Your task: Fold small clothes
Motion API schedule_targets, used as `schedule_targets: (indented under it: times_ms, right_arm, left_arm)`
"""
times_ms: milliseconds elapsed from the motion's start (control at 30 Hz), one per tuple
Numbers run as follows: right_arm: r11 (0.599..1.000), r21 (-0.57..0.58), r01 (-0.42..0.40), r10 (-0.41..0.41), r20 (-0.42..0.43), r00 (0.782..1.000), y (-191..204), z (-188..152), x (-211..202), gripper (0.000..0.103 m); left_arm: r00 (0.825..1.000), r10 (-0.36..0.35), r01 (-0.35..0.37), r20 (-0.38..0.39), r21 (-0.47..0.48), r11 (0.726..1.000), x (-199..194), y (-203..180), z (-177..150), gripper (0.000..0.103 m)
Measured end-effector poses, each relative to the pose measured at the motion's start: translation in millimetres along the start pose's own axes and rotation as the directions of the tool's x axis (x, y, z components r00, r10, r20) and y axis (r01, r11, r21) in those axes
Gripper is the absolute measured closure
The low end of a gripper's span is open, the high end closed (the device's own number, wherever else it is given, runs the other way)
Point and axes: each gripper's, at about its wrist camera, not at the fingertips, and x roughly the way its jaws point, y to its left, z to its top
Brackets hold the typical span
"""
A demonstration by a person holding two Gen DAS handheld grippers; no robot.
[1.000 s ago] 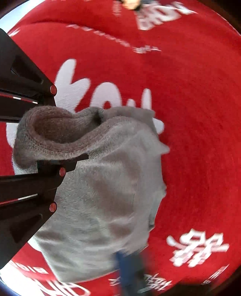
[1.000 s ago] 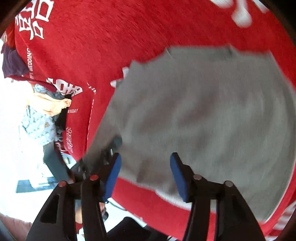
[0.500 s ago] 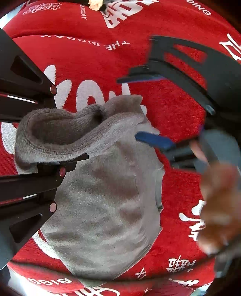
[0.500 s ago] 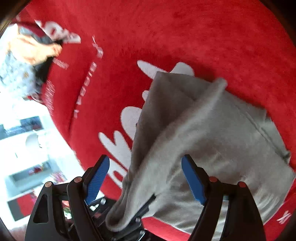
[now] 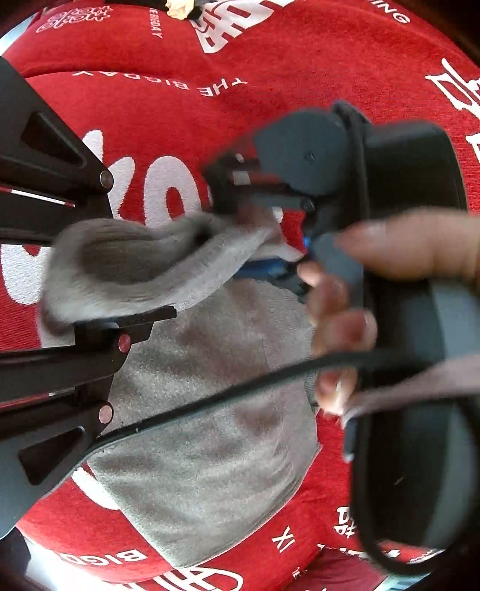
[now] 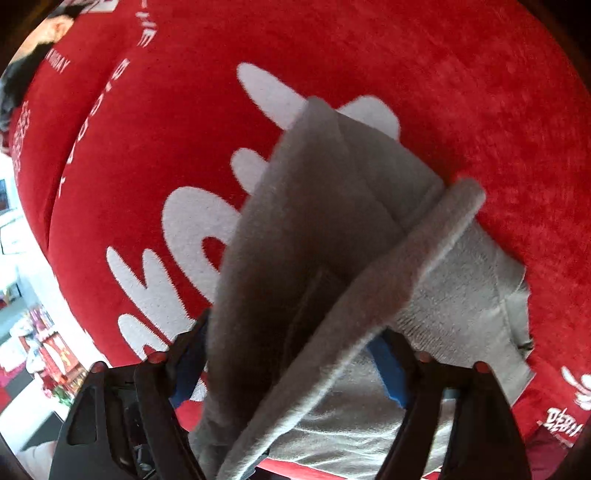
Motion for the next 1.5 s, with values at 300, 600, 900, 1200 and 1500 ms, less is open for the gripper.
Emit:
schedule_targets:
  times_ms: [300, 600, 900, 1200, 1500]
  right_arm:
    - [0.973, 0.047, -0.226, 0.209, 0.237, 0.949, -49.7, -52.0, -41.9, 0.084]
    - [0.895, 0.042, -0.444, 0.370, 0.486, 0.792, -104.2, -123.4, -91.1, 0.084]
    - [0.823, 0.048, -0.566, 0.393, 0.671, 0.629, -202.0, -233.7, -117.2, 0.084]
    - [0.733, 0.218, -0.644, 0.313, 0.732, 0.605, -287.8, -315.1, -48.0, 0.084]
    - [0.579, 0.349, -0.737, 0.320, 0.734, 0.599, -326.1, -337.1, 47.3, 0.077]
  left_arm:
    - [0.998, -0.037, 0.036, 0.055, 0.023, 0.999, -25.4, -19.7, 15.5, 0.092]
    - [0.987, -0.103, 0.088, 0.124, 0.125, 0.988, -62.9, -65.6, 47.2, 0.092]
    - [0.961, -0.230, 0.182, 0.150, 0.280, 0.943, -80.6, -155.2, 82.2, 0.092]
    - [0.946, -0.322, 0.288, 0.025, 0.385, 0.877, -39.1, -258.1, 76.8, 0.092]
    - [0.950, -0.297, 0.311, -0.100, 0.419, 0.853, 4.6, -289.7, 40.6, 0.092]
